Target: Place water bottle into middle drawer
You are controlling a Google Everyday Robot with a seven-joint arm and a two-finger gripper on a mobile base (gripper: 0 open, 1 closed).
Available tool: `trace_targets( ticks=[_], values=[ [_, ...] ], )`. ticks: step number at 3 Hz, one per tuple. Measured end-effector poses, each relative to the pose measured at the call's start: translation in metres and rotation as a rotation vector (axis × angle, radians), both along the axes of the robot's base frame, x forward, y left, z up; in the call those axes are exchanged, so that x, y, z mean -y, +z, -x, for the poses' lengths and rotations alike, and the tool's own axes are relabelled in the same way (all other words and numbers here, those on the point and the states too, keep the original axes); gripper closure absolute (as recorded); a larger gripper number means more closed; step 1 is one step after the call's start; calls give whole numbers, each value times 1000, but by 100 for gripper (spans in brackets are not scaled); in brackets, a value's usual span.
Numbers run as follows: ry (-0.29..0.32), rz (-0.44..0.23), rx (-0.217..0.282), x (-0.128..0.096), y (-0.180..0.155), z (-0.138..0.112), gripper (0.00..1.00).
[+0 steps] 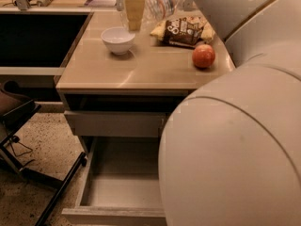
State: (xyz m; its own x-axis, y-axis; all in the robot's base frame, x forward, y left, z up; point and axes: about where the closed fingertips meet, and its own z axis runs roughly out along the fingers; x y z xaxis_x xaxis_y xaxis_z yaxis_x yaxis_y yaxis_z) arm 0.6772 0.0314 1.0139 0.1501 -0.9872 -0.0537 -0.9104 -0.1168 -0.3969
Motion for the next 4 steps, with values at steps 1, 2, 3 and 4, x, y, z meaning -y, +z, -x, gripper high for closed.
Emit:
trace_targets(
  ticks=[1, 2, 3, 4],
  values=[
    [-136, 34, 138, 3, 68, 38, 100],
    [-231, -17, 197, 11, 95, 96, 100],
    [-270, -74, 235, 17, 105, 116, 100],
    [-304, -87, 192, 33, 82, 90, 100]
  ],
)
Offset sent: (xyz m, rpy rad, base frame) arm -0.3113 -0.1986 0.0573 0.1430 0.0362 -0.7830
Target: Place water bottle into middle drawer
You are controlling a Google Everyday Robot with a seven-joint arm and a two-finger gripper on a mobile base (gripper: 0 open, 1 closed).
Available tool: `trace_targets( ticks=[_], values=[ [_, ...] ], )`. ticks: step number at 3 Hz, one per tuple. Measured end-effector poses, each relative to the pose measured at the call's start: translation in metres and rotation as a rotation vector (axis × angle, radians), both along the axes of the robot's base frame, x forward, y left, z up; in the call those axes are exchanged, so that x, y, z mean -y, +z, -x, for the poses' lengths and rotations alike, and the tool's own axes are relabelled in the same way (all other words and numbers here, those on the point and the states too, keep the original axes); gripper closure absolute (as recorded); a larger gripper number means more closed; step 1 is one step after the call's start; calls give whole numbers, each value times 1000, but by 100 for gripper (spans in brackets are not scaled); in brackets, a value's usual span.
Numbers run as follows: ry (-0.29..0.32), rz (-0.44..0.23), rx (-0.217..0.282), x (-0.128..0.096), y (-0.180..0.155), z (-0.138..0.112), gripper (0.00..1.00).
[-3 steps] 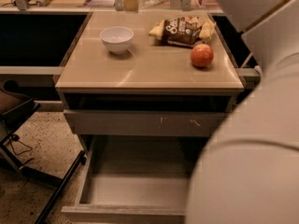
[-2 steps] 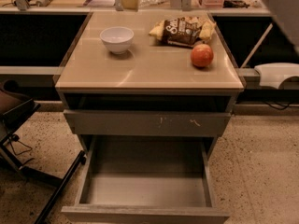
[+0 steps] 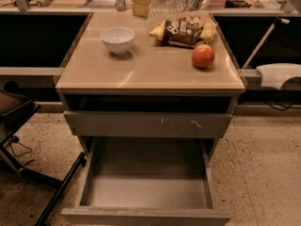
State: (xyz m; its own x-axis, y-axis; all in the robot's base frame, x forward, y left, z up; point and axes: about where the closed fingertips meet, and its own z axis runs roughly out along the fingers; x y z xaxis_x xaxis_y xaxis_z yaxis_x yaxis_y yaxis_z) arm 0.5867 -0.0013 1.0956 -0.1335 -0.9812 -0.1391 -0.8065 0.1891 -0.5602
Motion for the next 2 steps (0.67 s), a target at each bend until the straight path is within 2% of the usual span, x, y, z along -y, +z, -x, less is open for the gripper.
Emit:
trace_targets(
  ticks=[1, 2],
  values=[
    [-123, -68, -109, 57, -57, -17, 100],
    [-306, -160, -183, 128, -109, 0, 100]
  ],
)
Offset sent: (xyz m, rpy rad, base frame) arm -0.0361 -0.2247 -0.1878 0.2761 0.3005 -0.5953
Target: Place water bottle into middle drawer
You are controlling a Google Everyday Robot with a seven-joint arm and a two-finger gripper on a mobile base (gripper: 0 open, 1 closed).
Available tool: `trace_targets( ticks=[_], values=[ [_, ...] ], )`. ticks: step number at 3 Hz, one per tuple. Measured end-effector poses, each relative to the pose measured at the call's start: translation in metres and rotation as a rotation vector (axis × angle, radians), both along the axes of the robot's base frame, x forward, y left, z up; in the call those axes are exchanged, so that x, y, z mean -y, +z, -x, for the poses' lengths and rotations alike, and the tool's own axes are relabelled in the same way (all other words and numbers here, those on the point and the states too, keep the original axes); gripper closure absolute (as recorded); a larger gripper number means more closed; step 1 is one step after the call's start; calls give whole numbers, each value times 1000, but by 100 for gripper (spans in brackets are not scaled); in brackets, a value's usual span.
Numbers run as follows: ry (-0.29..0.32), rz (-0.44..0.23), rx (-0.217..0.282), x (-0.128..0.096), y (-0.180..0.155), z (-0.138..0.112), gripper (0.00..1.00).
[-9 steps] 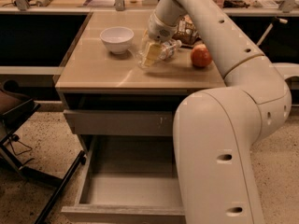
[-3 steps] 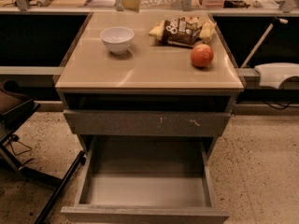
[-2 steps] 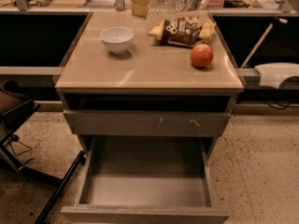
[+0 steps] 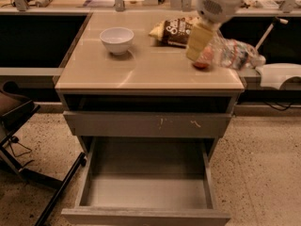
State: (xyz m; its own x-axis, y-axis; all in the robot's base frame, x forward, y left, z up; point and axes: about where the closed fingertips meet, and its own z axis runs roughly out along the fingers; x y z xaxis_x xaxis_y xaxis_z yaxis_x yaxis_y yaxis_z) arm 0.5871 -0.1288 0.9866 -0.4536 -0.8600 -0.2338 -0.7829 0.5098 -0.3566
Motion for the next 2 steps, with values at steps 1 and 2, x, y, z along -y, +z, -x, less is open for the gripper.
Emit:
trace_targets(
  ticks=[1, 2],
  values=[
    [-122, -31, -59, 39, -33, 27, 100],
    [-133, -28, -73, 43, -40, 31, 100]
  ],
)
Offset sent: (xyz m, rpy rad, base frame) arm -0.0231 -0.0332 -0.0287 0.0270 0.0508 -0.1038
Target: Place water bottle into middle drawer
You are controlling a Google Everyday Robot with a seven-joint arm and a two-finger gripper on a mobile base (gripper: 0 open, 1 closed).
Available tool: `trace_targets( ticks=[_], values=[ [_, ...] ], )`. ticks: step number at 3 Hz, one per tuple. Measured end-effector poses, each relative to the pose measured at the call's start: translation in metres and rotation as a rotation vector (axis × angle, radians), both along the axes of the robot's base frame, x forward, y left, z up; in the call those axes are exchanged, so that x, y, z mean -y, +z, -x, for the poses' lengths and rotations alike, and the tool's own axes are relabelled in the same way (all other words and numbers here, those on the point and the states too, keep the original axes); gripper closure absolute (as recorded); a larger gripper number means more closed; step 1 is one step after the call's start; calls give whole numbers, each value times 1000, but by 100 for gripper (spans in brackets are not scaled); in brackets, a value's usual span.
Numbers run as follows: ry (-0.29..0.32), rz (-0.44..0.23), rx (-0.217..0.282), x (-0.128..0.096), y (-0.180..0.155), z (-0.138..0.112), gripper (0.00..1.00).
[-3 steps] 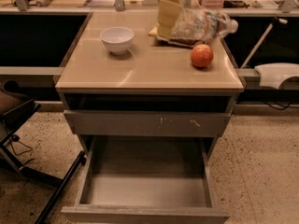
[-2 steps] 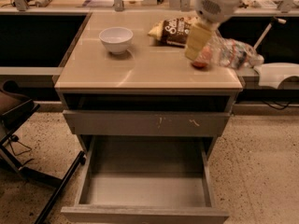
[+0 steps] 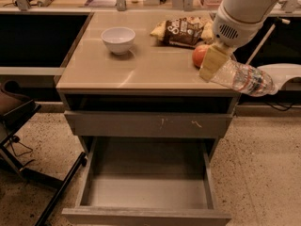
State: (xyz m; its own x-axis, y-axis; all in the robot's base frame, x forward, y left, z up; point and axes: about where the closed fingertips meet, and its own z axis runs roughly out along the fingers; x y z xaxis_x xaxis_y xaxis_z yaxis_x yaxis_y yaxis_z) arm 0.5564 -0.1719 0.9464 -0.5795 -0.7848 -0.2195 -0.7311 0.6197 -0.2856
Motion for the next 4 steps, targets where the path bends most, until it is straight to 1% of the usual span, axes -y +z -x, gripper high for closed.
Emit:
trace_targets(
  ticks=[1, 2, 3, 4],
  values=[
    [-22, -17, 1, 4, -3, -5, 100],
    [-29, -117, -38, -6, -44, 5, 100],
    [2, -251, -207, -24, -162, 28, 100],
    [-9, -309, -298, -36, -198, 46, 100]
  ],
)
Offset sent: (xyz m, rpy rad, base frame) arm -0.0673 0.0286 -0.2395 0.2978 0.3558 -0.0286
